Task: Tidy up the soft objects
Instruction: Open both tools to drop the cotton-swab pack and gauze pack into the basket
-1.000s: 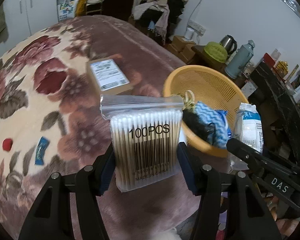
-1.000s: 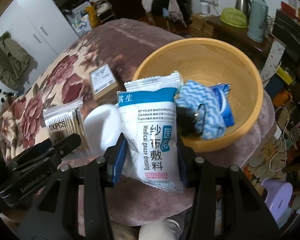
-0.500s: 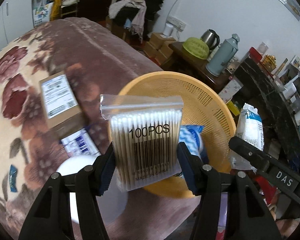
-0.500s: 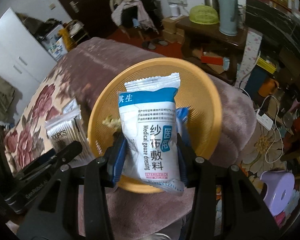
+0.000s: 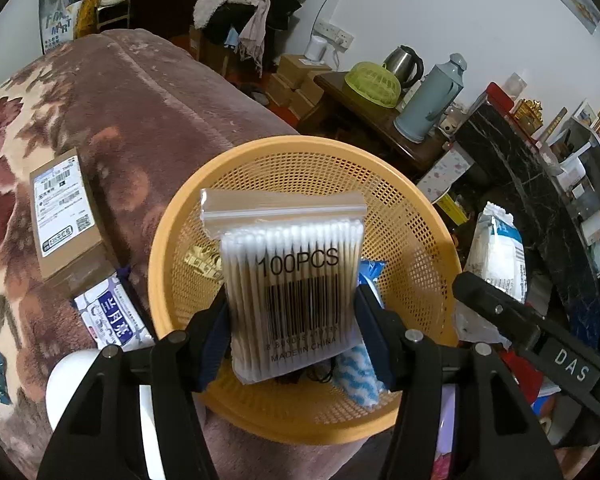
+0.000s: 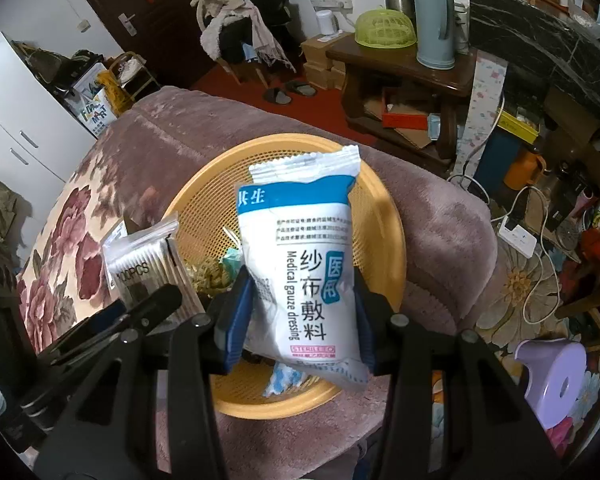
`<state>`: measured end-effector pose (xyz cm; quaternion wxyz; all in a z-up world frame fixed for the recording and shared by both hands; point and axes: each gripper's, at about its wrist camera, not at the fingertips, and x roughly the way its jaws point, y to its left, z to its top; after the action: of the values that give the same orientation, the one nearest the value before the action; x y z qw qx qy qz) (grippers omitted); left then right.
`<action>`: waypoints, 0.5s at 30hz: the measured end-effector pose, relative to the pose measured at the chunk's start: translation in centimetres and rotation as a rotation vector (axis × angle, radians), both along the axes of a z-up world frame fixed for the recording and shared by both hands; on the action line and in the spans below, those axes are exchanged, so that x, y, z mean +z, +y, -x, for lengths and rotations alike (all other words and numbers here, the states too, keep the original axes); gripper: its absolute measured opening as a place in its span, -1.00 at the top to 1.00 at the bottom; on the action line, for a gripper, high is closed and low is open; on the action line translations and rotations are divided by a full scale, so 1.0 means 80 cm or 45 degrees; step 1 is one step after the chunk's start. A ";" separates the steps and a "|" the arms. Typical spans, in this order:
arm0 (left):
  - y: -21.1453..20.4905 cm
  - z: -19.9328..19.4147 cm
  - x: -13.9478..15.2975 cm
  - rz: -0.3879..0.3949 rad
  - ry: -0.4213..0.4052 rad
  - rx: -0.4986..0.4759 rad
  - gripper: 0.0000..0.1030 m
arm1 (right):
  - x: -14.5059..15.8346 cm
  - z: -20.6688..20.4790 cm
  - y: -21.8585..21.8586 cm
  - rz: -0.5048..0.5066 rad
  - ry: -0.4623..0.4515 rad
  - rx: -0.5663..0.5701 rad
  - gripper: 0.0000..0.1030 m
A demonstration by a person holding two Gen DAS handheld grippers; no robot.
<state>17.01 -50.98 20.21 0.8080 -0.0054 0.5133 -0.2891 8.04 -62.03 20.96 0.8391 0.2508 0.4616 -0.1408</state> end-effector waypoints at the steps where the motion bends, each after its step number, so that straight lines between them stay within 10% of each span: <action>1: -0.002 -0.002 -0.001 0.004 0.002 0.000 -0.18 | -0.001 -0.001 -0.003 0.000 0.001 0.001 0.10; 8: -0.019 -0.014 -0.006 0.049 0.003 -0.002 -0.24 | -0.010 -0.006 -0.012 -0.050 -0.013 -0.024 0.03; 15: -0.022 -0.015 -0.003 -0.016 -0.050 -0.021 -0.81 | -0.016 0.001 -0.017 -0.109 -0.021 -0.075 -0.37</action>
<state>18.20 -52.75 19.99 0.8155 0.0096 0.4992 -0.2927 7.98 -63.35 19.68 0.8270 0.3011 0.4526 -0.1437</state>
